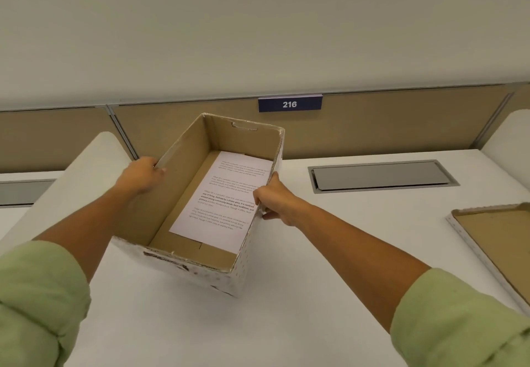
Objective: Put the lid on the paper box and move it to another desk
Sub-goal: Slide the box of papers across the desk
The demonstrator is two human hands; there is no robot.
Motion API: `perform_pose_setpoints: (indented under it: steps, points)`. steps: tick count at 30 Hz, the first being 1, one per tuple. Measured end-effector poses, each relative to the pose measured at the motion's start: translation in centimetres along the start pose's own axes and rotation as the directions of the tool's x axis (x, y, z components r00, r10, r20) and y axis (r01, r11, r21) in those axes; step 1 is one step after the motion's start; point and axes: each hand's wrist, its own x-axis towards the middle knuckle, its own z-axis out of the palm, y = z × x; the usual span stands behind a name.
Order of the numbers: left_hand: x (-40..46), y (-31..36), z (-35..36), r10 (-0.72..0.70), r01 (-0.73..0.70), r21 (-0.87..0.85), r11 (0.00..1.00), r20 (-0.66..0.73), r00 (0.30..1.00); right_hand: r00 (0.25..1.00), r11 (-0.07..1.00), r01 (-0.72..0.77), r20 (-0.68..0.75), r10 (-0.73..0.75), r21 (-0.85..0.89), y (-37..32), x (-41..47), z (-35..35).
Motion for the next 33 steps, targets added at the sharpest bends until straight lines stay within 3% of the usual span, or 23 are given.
perform_pose_setpoints:
  steps: [12, 19, 33]
  points:
    - [-12.9, 6.7, 1.0, 0.047, -0.021, -0.181, 0.983, 0.141, 0.989, 0.941, 0.956, 0.210, -0.225, -0.254, -0.204, 4.7, -9.5, -8.5]
    - [-19.8, 12.1, 4.2, 0.106, -0.093, -0.205, 0.974, 0.054, 0.993, 0.897, 0.939, 0.218, -0.324, -0.301, -0.267, 8.2, -14.5, -13.8]
    - [-30.2, 22.8, 10.8, 0.082, -0.077, -0.218, 0.973, 0.016, 0.996, 0.857, 0.924, 0.225, -0.390, -0.338, -0.308, 15.3, -21.4, -24.0]
